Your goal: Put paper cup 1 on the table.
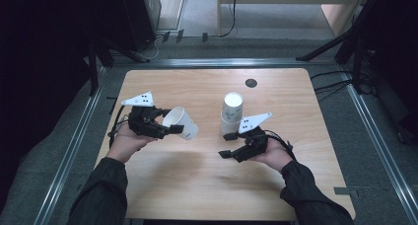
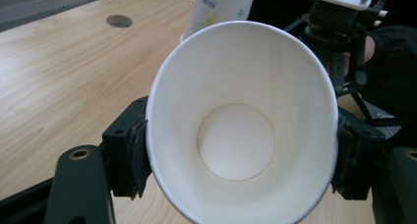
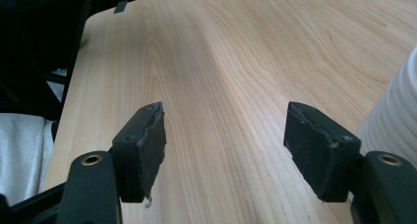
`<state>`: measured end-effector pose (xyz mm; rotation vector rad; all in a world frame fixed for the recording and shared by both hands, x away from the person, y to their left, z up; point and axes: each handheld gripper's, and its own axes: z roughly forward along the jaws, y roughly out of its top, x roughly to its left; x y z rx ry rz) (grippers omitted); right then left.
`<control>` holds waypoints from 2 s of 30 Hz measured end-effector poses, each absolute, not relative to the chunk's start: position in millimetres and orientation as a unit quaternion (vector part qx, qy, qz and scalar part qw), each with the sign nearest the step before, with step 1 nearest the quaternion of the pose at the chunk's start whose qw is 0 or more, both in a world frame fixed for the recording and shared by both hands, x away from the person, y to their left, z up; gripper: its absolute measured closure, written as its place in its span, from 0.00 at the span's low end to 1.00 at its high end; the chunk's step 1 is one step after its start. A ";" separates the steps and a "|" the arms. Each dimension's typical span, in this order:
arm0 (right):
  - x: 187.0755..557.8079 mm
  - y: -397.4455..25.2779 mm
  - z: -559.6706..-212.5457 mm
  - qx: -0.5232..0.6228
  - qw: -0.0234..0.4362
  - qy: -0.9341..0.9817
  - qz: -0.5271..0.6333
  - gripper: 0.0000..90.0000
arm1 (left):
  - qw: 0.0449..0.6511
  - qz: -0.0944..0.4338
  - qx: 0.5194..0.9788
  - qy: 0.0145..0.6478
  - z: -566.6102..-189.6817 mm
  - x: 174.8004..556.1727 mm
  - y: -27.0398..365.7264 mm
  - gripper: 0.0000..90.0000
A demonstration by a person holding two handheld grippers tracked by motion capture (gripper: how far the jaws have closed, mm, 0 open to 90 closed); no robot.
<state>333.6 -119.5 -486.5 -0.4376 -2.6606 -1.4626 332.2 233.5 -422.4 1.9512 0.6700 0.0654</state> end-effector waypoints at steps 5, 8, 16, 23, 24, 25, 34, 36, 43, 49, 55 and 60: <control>330.7 -122.7 -486.1 -0.144 0.028 -0.869 -0.472 0.36 | 0.498 0.036 0.813 0.299 -424.5 336.3 244.4 0.28; 327.3 -124.3 -484.7 -0.140 0.022 -0.871 -0.470 0.36 | 0.476 0.046 0.820 0.314 -425.4 338.5 247.5 0.28; 321.2 -137.0 -485.1 -0.147 0.017 -0.871 -0.469 0.34 | 0.445 0.067 0.820 0.352 -431.7 348.1 264.2 0.28; 319.6 -150.4 -483.0 -0.162 0.011 -0.866 -0.473 0.34 | 0.401 0.092 0.819 0.399 -437.8 360.3 277.5 0.28; 320.1 -151.2 -483.2 -0.165 0.010 -0.865 -0.473 0.34 | 0.394 0.095 0.820 0.404 -438.6 361.9 278.4 0.28; 320.9 -151.9 -483.4 -0.166 0.011 -0.865 -0.474 0.34 | 0.385 0.100 0.823 0.405 -439.1 363.3 279.3 0.28; 326.1 -152.4 -490.0 -0.173 0.018 -0.866 -0.468 0.34 | 0.328 0.124 0.830 0.435 -445.9 377.6 290.3 0.28; 326.4 -152.1 -490.3 -0.173 0.017 -0.867 -0.468 0.34 | 0.320 0.126 0.831 0.438 -447.2 379.5 291.3 0.28; 326.8 -149.8 -492.2 -0.174 0.009 -0.871 -0.460 0.34 | 0.279 0.140 0.835 0.454 -457.1 392.9 294.2 0.28; 327.2 -150.2 -492.5 -0.176 0.007 -0.871 -0.458 0.34 | 0.268 0.148 0.829 0.467 -462.1 398.9 298.9 0.28; 327.6 -150.1 -492.5 -0.181 0.009 -0.870 -0.459 0.34 | 0.258 0.155 0.828 0.473 -468.1 402.9 299.1 0.28; 327.7 -150.3 -491.8 -0.182 0.008 -0.869 -0.461 0.34 | 0.254 0.159 0.824 0.481 -474.9 406.2 296.6 0.28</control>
